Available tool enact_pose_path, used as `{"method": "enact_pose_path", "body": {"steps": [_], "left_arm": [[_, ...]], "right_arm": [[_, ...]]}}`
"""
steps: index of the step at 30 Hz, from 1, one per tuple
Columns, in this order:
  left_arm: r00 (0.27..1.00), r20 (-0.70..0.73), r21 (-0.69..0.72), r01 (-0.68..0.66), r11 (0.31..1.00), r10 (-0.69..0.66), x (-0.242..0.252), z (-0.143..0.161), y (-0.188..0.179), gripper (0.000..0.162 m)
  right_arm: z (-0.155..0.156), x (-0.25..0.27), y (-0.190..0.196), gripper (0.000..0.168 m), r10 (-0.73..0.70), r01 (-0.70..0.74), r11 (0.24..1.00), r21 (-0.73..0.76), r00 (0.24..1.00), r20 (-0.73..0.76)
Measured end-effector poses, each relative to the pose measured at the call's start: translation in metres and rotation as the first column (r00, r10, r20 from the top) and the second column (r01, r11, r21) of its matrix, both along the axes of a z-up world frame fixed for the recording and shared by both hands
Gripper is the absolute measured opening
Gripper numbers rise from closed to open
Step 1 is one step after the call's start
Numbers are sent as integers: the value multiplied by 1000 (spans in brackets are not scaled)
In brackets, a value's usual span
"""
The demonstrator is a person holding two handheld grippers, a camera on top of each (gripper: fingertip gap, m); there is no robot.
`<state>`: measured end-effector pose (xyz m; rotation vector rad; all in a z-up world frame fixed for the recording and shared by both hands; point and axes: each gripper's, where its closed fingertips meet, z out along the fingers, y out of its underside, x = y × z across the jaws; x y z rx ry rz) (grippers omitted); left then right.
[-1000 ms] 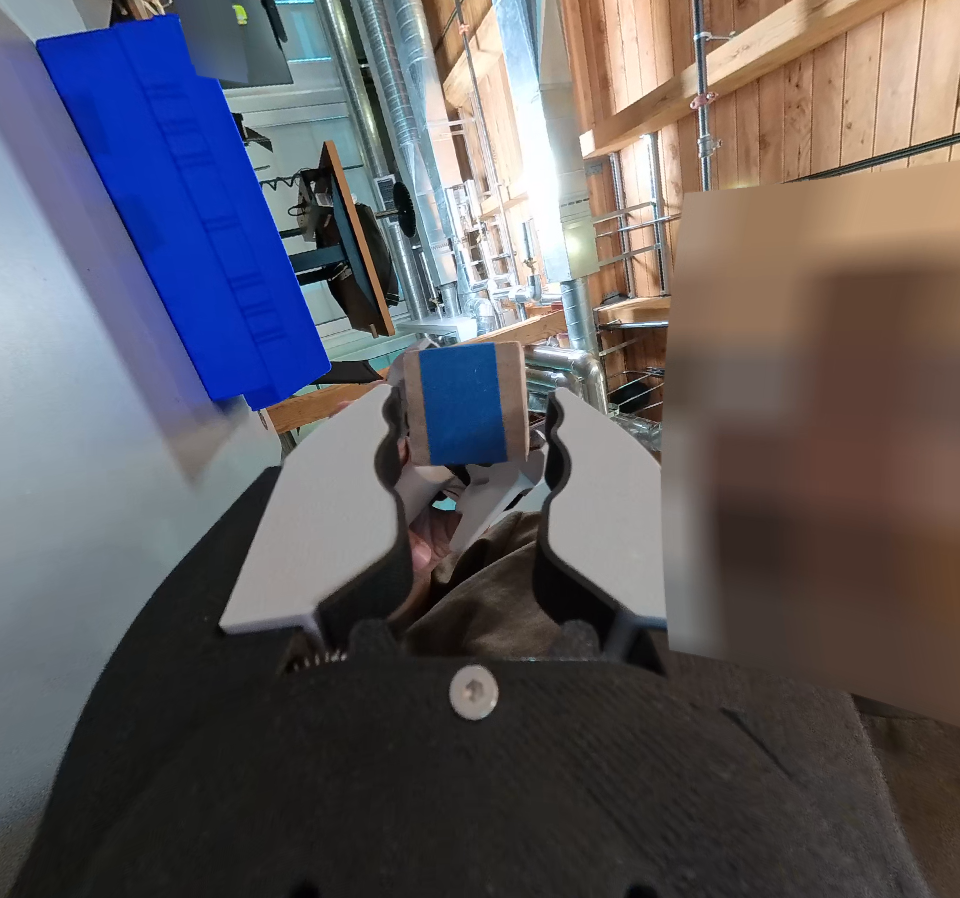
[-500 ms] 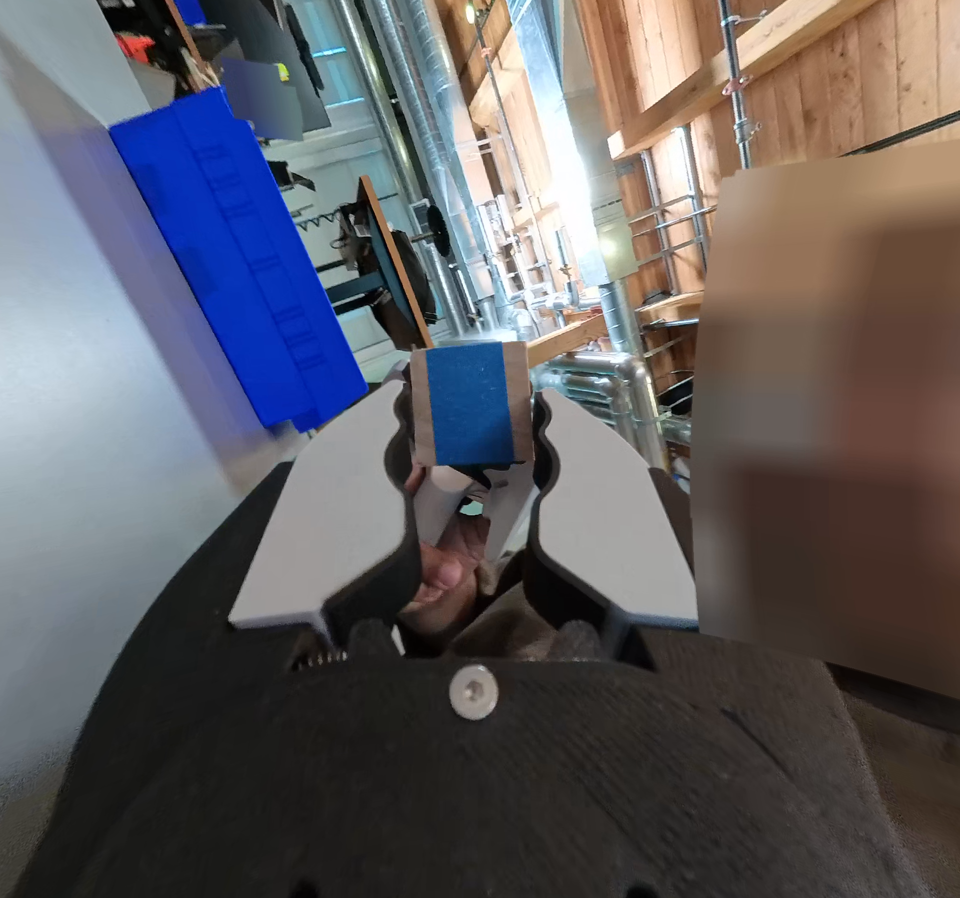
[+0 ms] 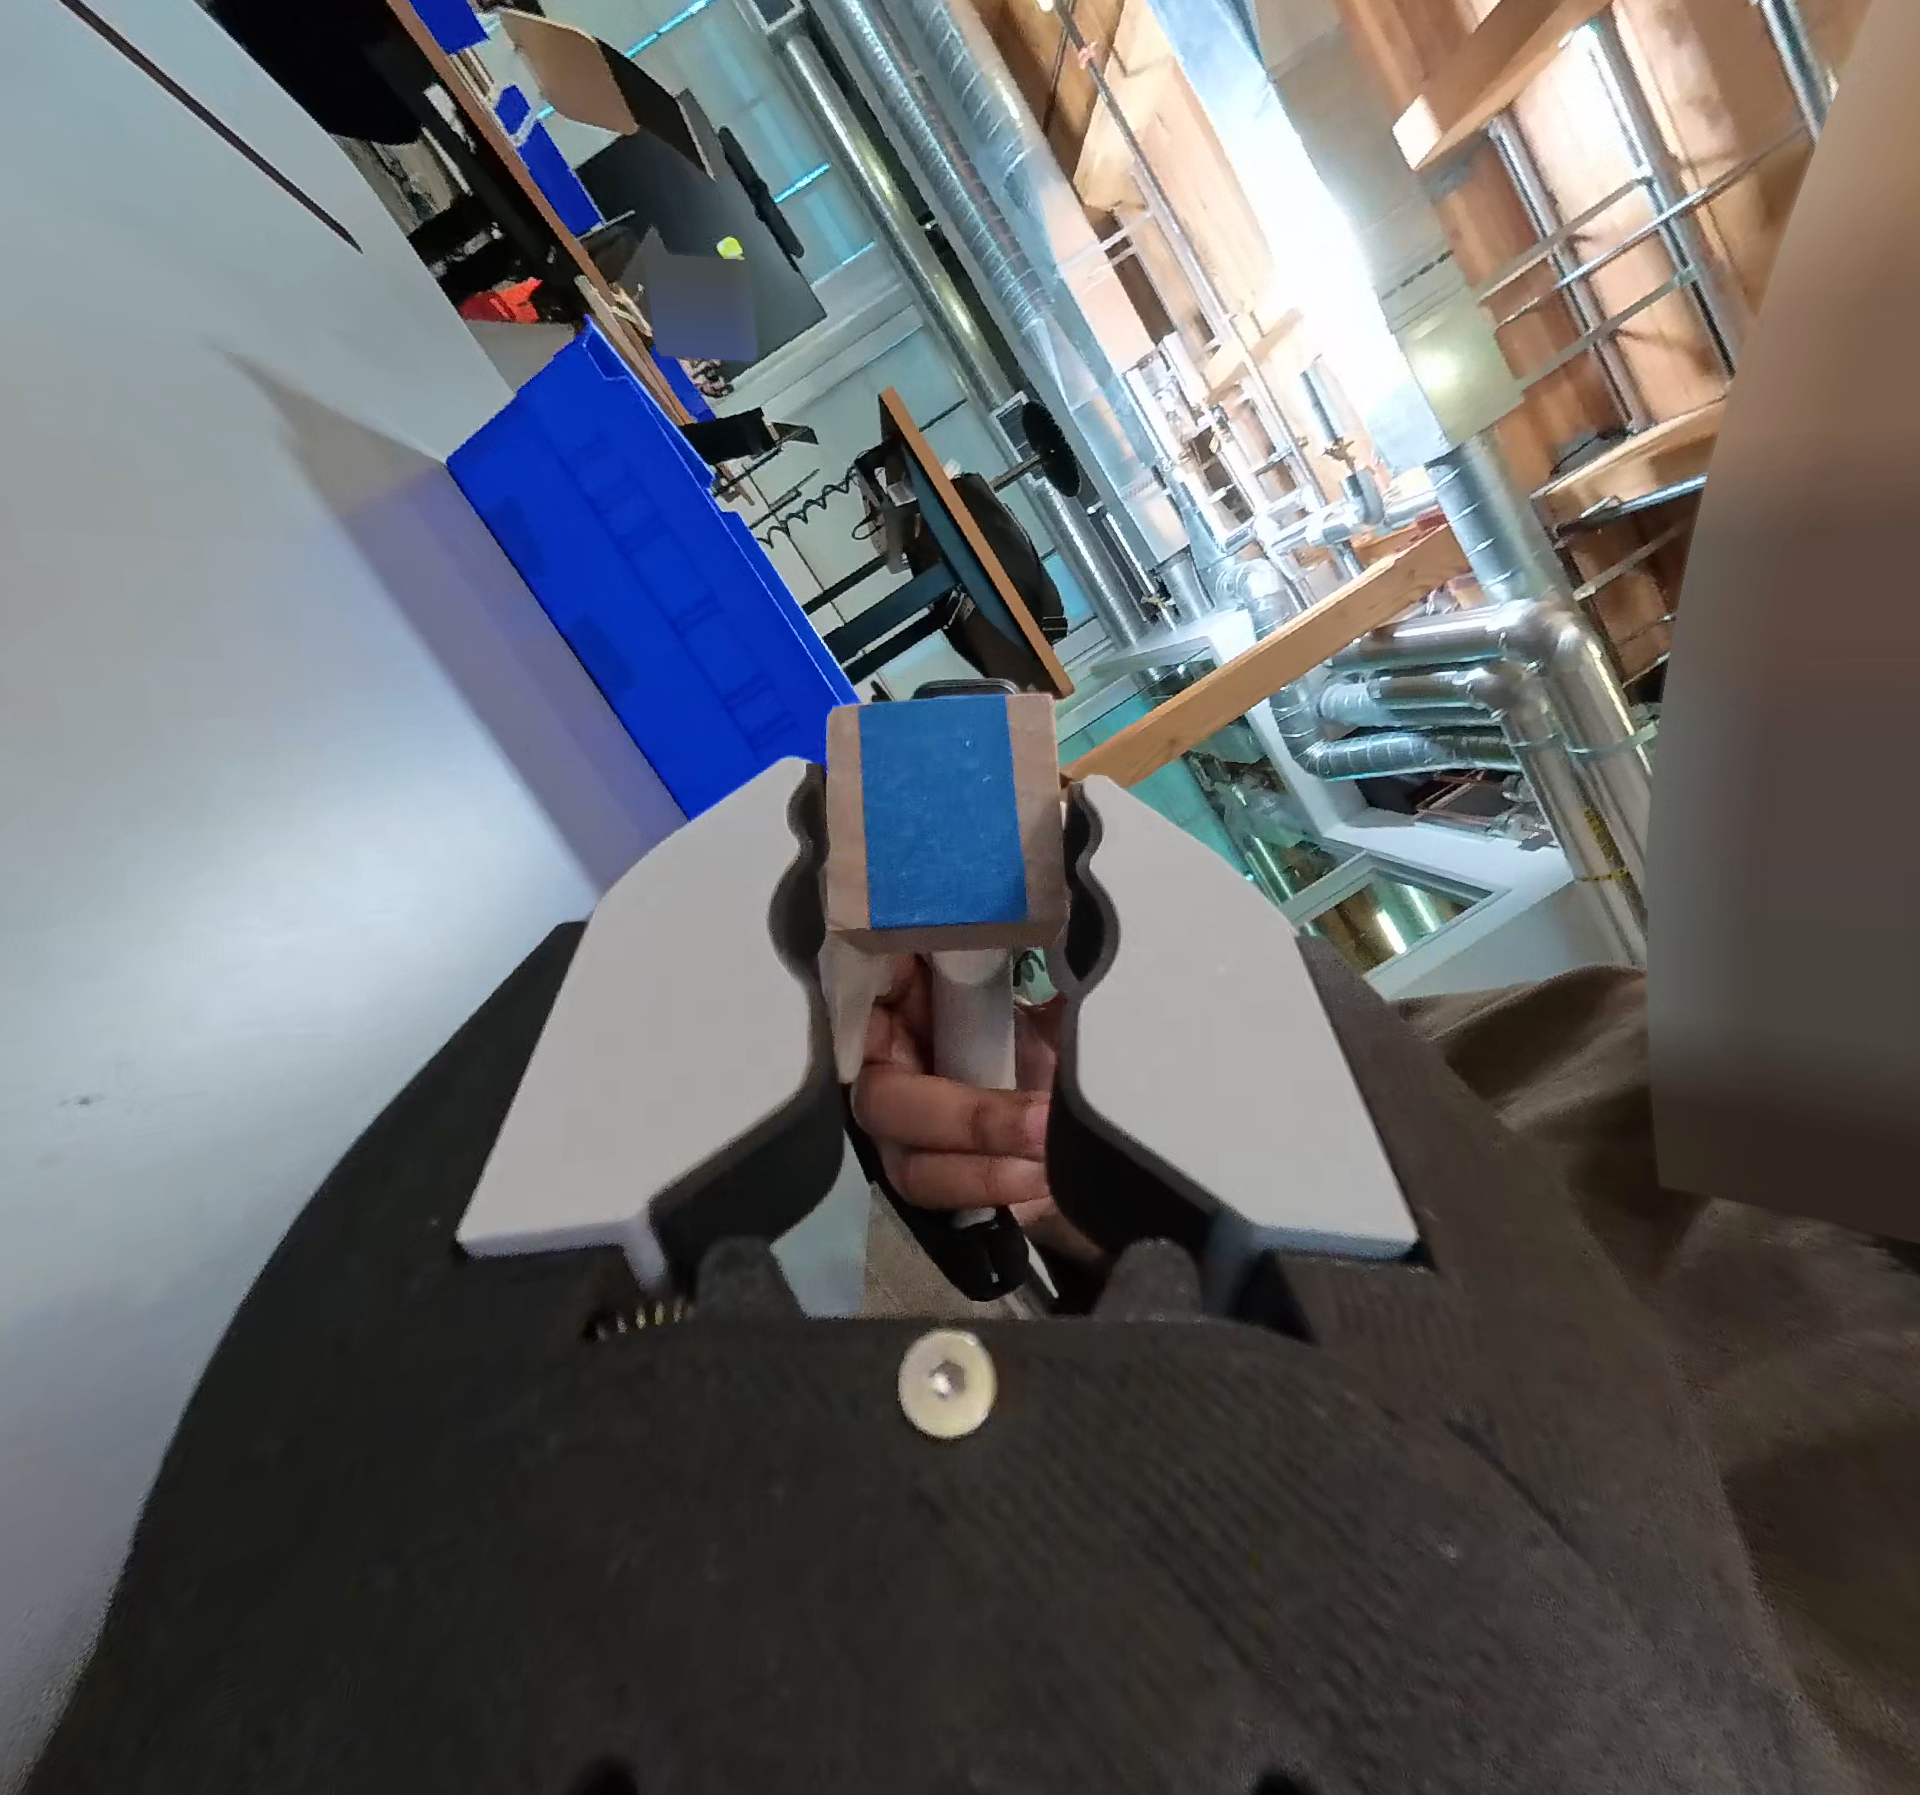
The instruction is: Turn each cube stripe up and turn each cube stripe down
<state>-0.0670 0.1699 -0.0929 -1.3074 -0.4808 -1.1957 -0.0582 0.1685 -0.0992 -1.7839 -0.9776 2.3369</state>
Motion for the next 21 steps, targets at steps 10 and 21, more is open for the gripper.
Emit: {"method": "enact_pose_path", "body": {"steps": [10, 21], "left_arm": [[999, 19, -6, 32, 999, -31, 4, -3, 1, 43], [992, 49, -36, 122, 992, -121, 21, -11, 4, 44]], "right_arm": [[3, 0, 6, 41, -39, 40, 997, 59, 999, -19], [6, 1, 18, 41, -72, 74, 995, 70, 997, -36]]}}
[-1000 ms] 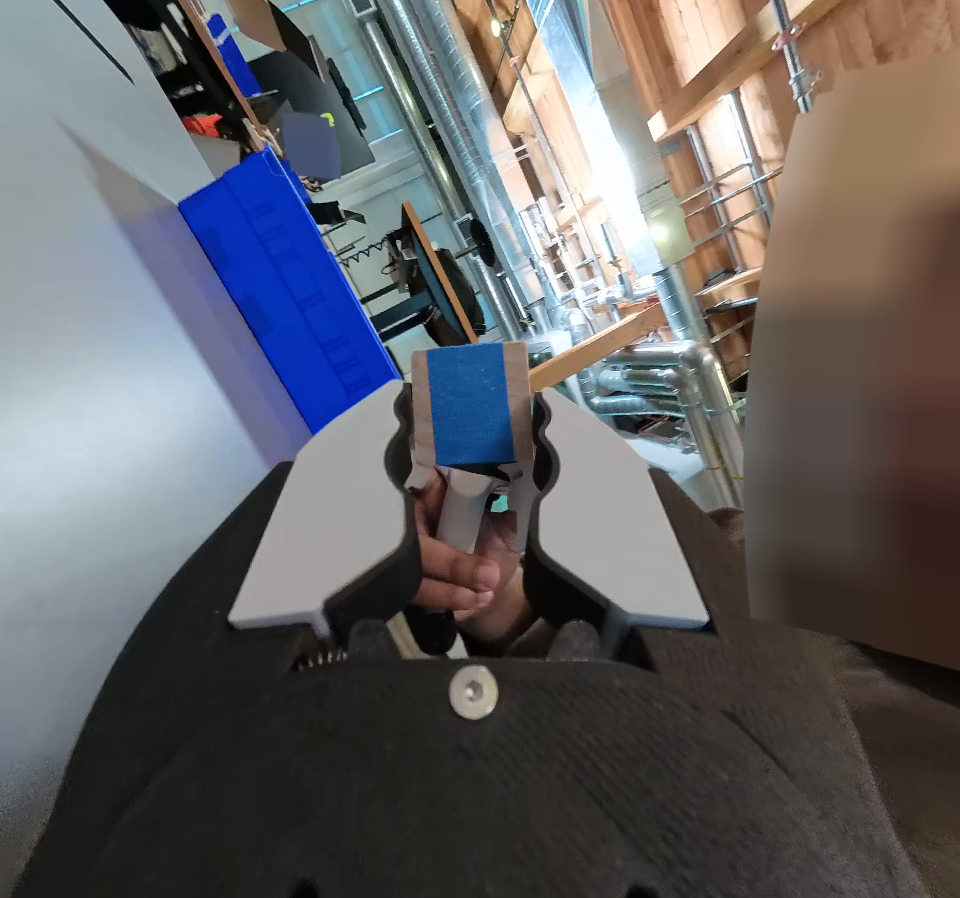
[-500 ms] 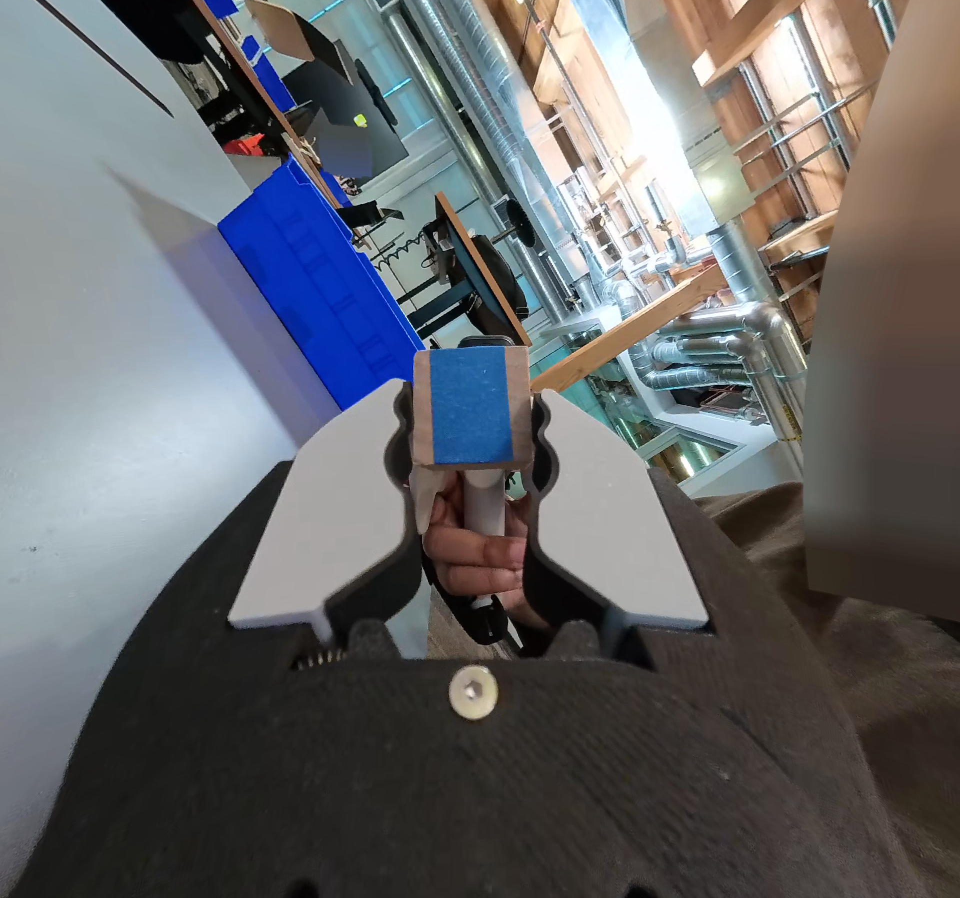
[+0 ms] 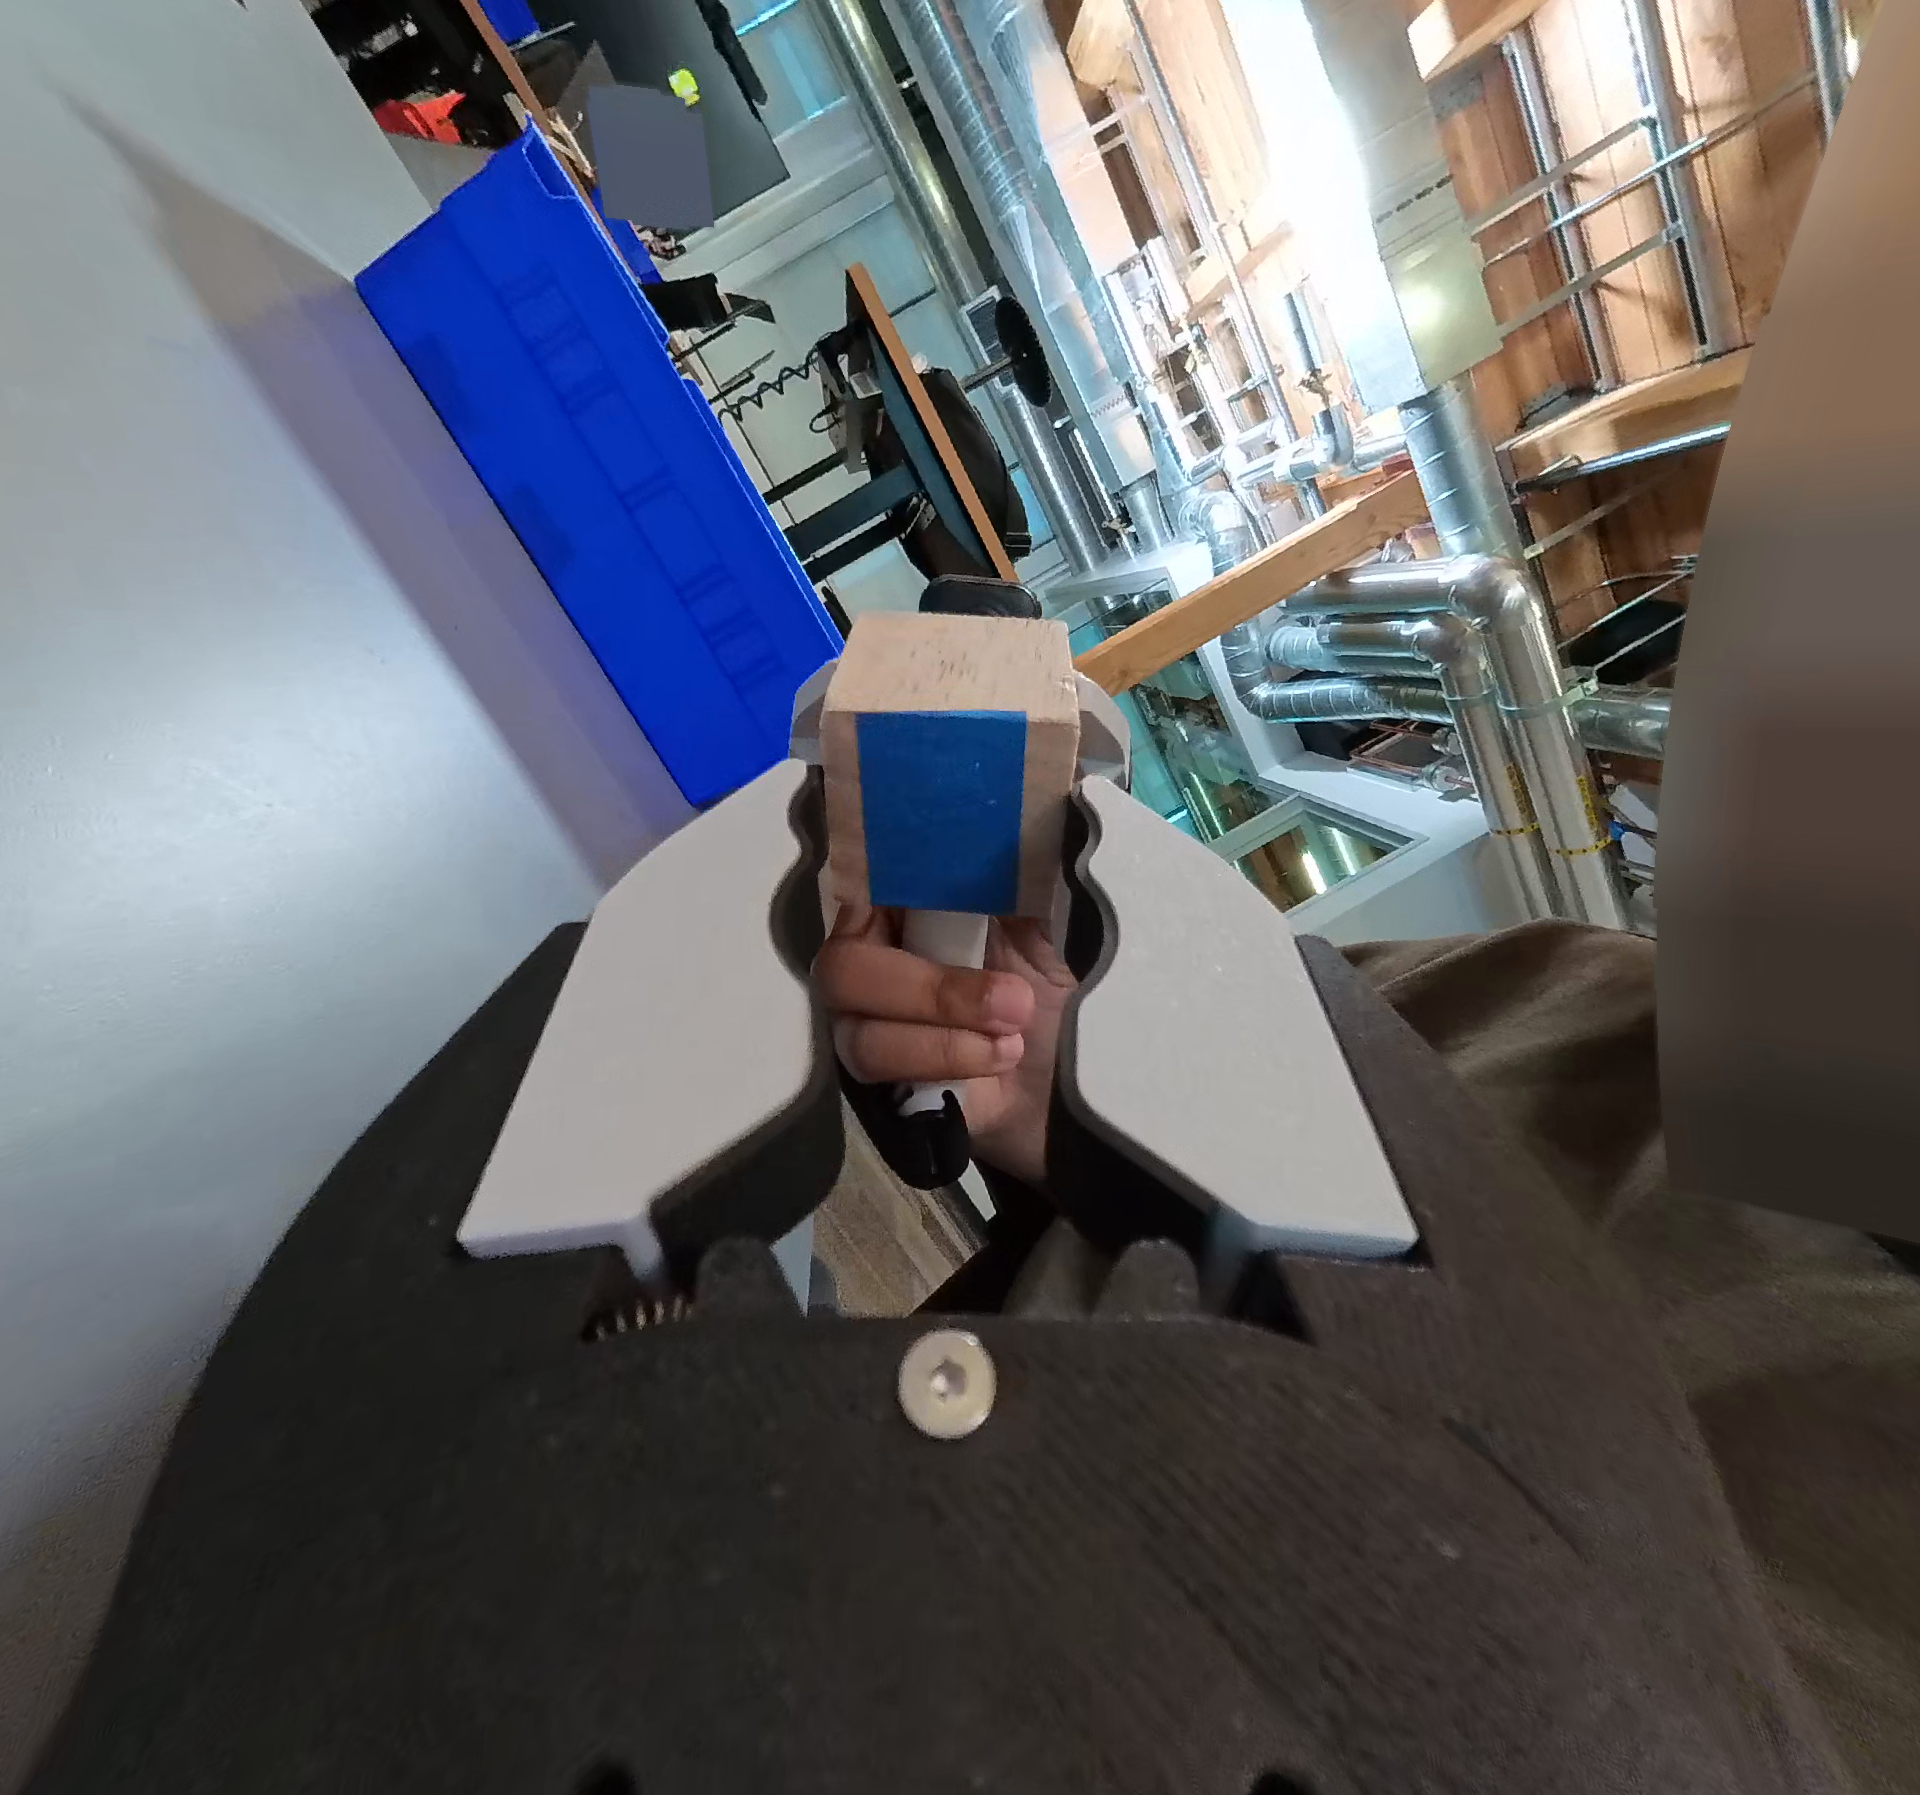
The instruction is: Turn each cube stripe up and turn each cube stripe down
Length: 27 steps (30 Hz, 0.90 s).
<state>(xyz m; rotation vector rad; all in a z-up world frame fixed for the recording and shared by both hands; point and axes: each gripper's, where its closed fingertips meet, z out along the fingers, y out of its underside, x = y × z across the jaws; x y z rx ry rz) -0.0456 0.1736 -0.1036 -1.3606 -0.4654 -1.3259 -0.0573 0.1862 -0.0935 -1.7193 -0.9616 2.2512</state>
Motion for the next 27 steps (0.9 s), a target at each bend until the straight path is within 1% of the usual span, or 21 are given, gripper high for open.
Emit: {"method": "enact_pose_path", "body": {"steps": [5, 9, 14, 20, 22, 24, 27], "left_arm": [[1000, 9, 6, -15, 1000, 15, -4, 1, 0, 43], [995, 91, -2, -43, 999, 43, -14, 0, 1, 43], [988, 138, 14, -71, 997, 68, -24, 2, -1, 43], [991, 113, 24, -81, 996, 78, -22, 5, -1, 43], [991, 108, 20, -81, 997, 78, -21, 4, 0, 43], [992, 101, 11, -83, 996, 81, -21, 2, 0, 43], [992, 102, 15, -77, 997, 75, -20, 2, 0, 43]], "right_arm": [[0, -1, -1, 41, -1, 1, 1000, 24, 1000, 3], [1, -2, -3, 54, -13, 14, 997, 75, 1000, -14], [-6, -4, -3, 53, -24, 23, 997, 77, 1000, 19], [-10, -4, -7, 51, 1, -3, 998, 58, 1000, 32], [-10, -4, -9, 48, 3, -4, 999, 53, 999, 32], [-9, -4, -9, 41, 5, -6, 998, 56, 1000, 24], [-8, -3, -8, 41, 2, -4, 998, 68, 1000, 19]]}}
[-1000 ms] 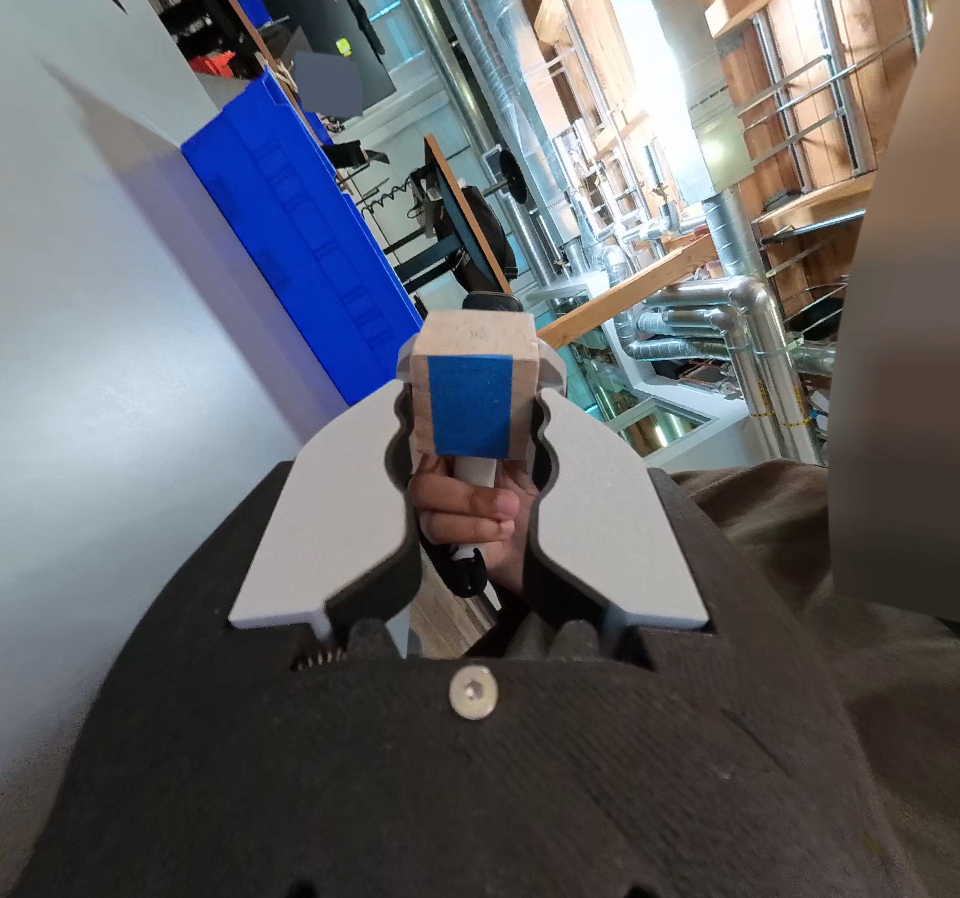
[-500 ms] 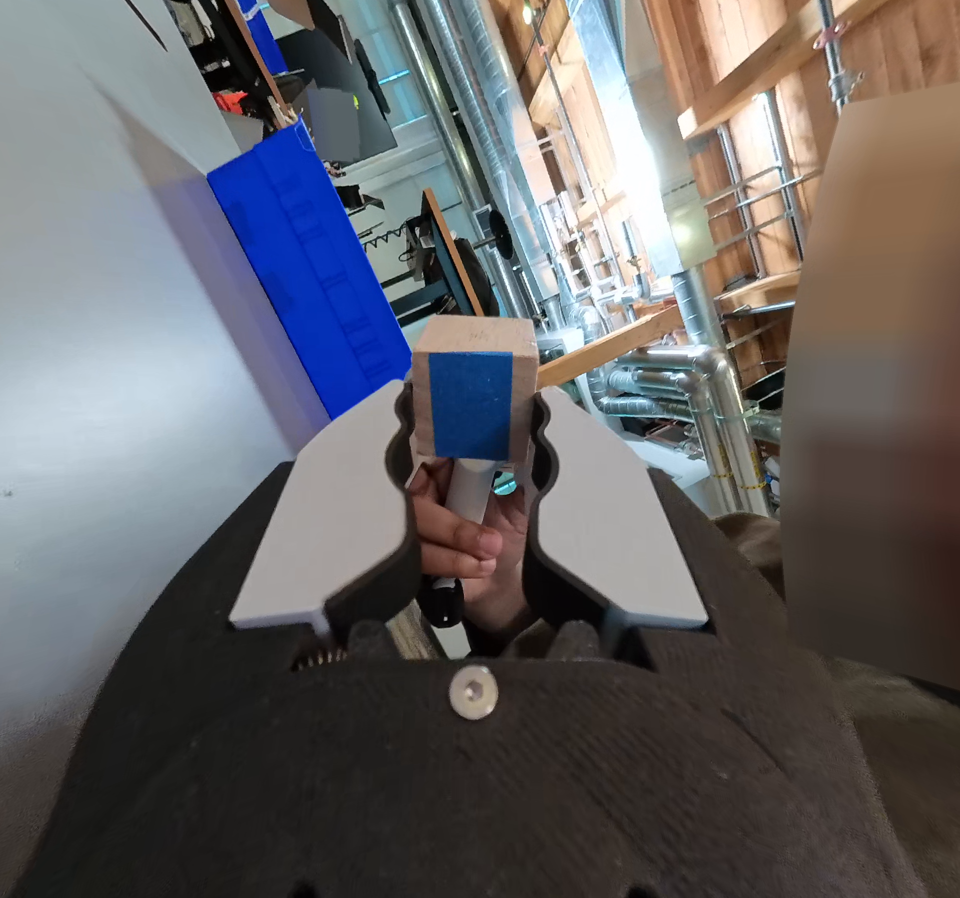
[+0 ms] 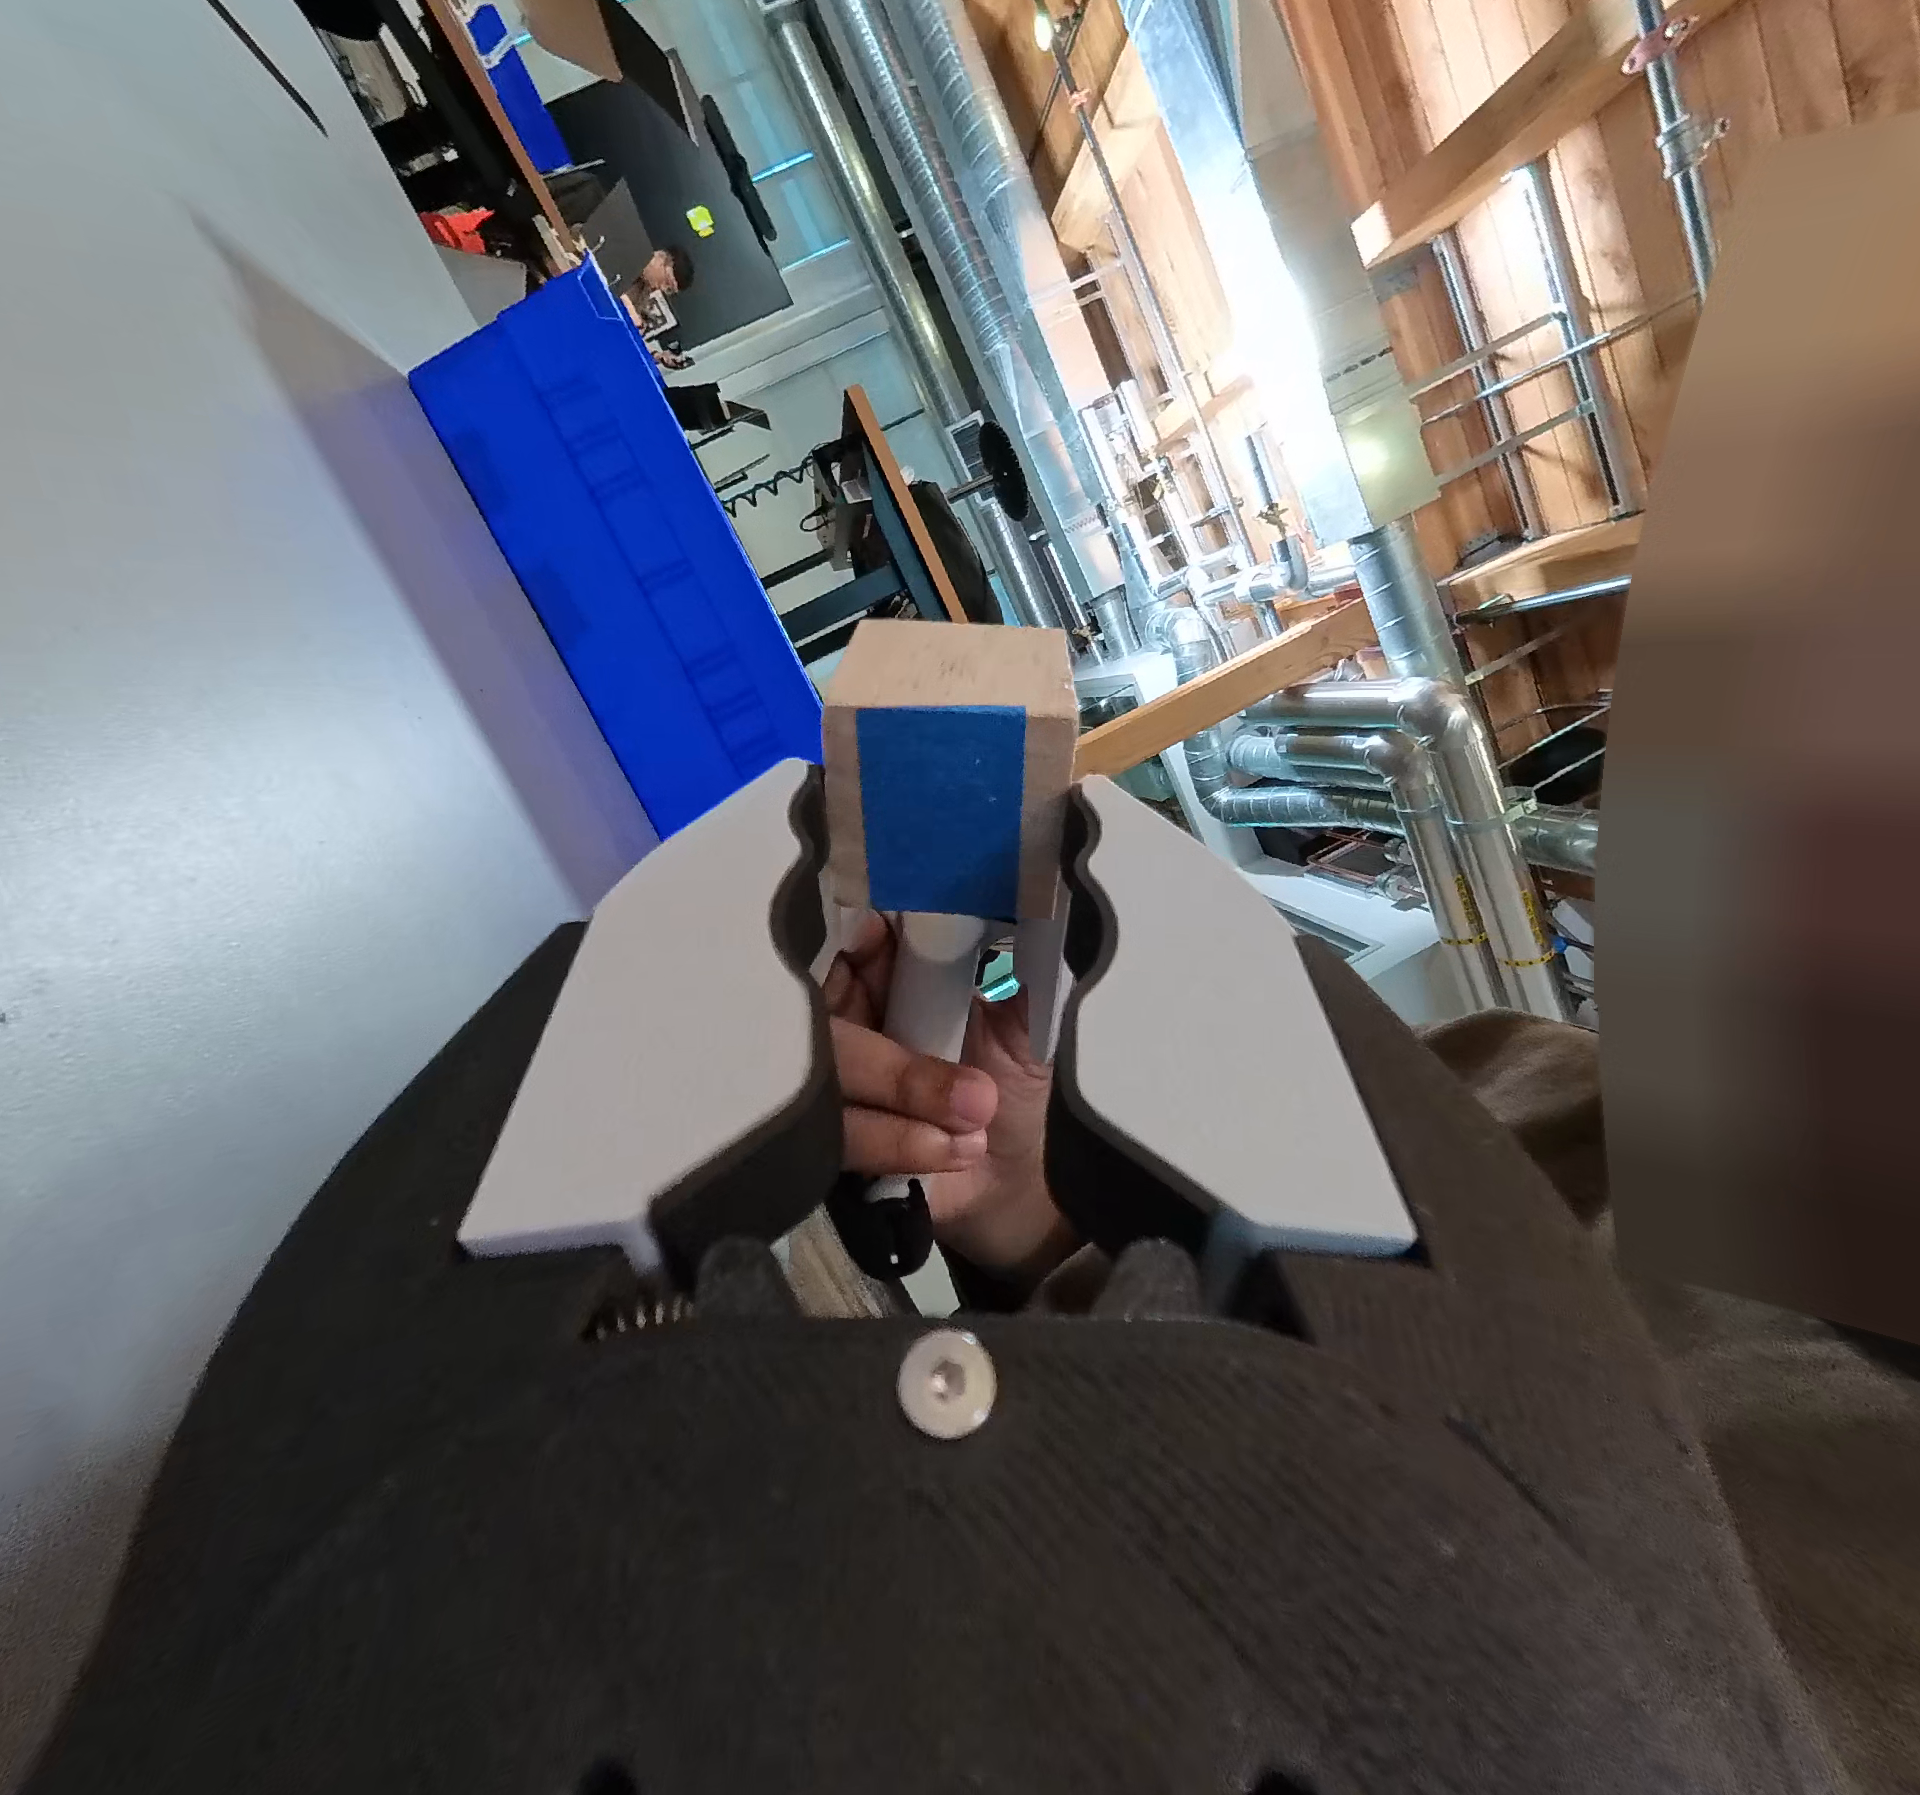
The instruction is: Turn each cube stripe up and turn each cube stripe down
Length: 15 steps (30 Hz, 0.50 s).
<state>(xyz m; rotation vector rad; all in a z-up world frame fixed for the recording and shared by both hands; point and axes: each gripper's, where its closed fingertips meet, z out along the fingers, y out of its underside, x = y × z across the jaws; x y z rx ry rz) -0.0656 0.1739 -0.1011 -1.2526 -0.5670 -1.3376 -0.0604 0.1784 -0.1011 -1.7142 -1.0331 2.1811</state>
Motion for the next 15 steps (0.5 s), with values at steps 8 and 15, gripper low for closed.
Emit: {"method": "enact_pose_path", "body": {"steps": [8, 15], "left_arm": [[1000, -1, -1, 20, 1000, -20, 3, -1, 0, 42], [1000, -2, -10, 29, 1000, -29, 1, -2, 0, 48]], "right_arm": [[3, 1, 3, 41, -27, 28, 997, 70, 999, -17], [10, 3, 7, 41, -64, 74, 977, 198, 996, -54]]}}
